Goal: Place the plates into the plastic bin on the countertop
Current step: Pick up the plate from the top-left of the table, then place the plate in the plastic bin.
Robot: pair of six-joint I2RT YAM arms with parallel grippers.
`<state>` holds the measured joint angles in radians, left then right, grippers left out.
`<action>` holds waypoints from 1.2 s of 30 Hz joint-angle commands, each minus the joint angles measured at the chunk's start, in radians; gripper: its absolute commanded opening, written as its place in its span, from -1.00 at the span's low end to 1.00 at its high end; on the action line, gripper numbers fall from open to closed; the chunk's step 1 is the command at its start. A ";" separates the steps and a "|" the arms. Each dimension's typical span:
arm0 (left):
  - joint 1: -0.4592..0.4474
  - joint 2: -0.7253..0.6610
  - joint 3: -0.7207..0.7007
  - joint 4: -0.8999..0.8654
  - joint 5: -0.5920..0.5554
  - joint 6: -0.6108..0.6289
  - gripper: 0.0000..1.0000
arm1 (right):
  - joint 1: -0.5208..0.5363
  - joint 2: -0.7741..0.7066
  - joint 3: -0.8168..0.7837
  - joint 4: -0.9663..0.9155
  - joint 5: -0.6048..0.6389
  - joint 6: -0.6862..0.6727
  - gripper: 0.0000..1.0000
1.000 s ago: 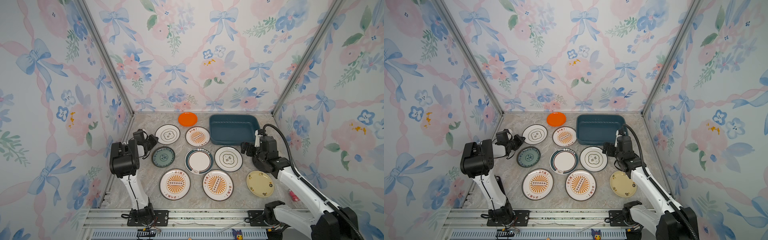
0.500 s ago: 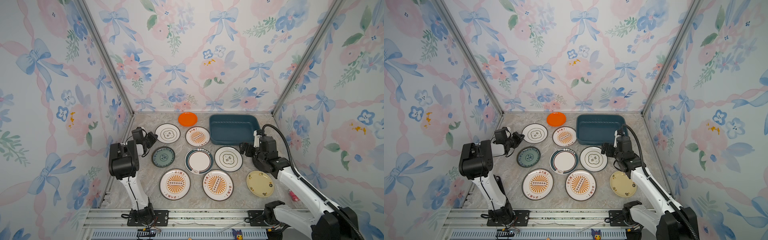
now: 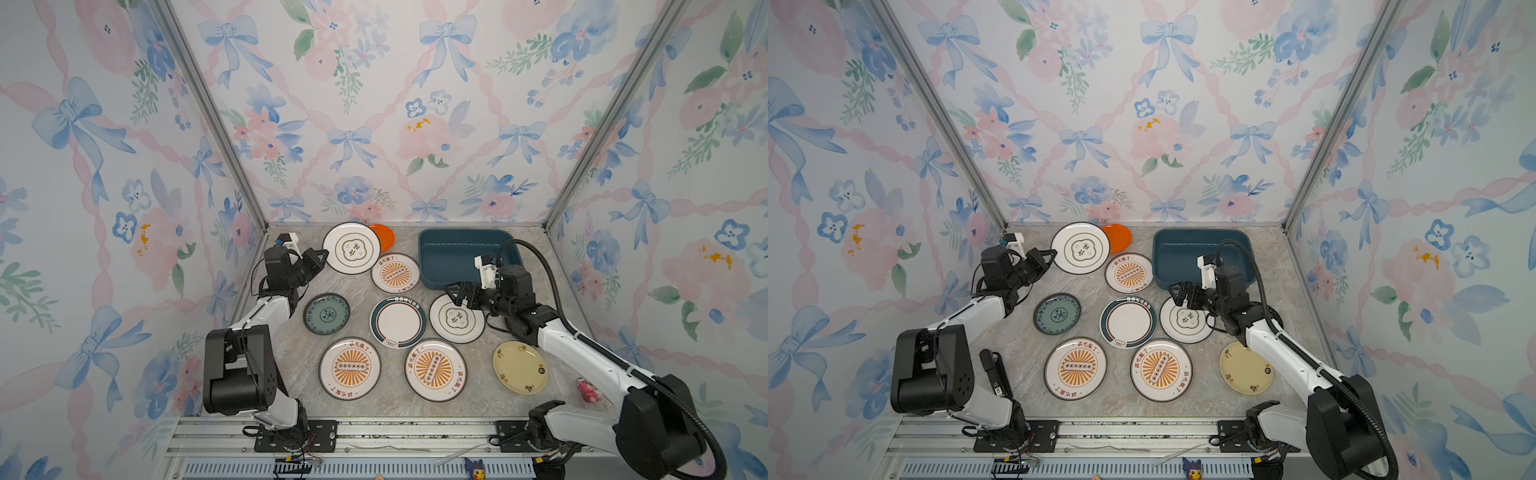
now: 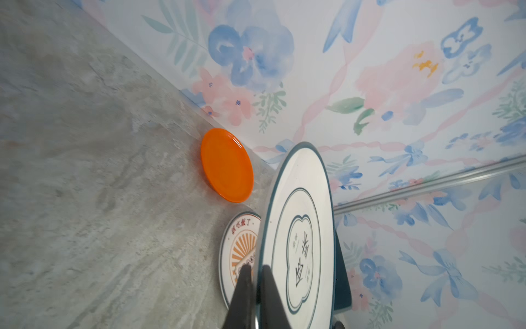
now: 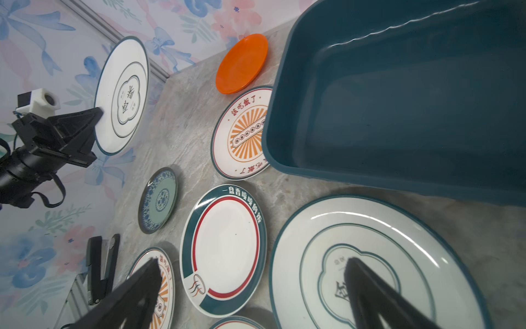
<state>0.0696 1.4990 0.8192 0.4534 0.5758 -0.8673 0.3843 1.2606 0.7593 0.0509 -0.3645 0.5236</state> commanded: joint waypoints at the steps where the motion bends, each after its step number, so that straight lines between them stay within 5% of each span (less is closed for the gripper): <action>1: -0.068 -0.066 -0.047 -0.012 0.074 -0.016 -1.00 | 0.038 0.060 0.047 0.167 -0.117 0.094 0.96; 13: -0.264 -0.179 -0.077 -0.081 0.047 0.012 -1.00 | 0.079 0.225 0.064 0.442 -0.208 0.260 0.76; 19: -0.340 -0.143 -0.077 -0.081 0.030 0.025 -1.00 | 0.089 0.310 0.070 0.590 -0.263 0.350 0.35; 29: -0.370 -0.113 -0.051 -0.097 0.020 0.054 -1.00 | 0.090 0.387 0.063 0.724 -0.305 0.438 -0.84; 33: -0.375 -0.101 -0.043 -0.122 0.005 0.077 -0.94 | 0.088 0.380 0.066 0.695 -0.306 0.429 -1.00; 36: -0.375 -0.100 -0.036 -0.152 -0.010 0.099 -0.56 | 0.084 0.345 0.097 0.548 -0.289 0.348 -1.00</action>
<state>-0.2935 1.3891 0.7490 0.3180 0.5797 -0.8043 0.4603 1.6337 0.8139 0.6952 -0.6498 0.9722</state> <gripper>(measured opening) 0.175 0.070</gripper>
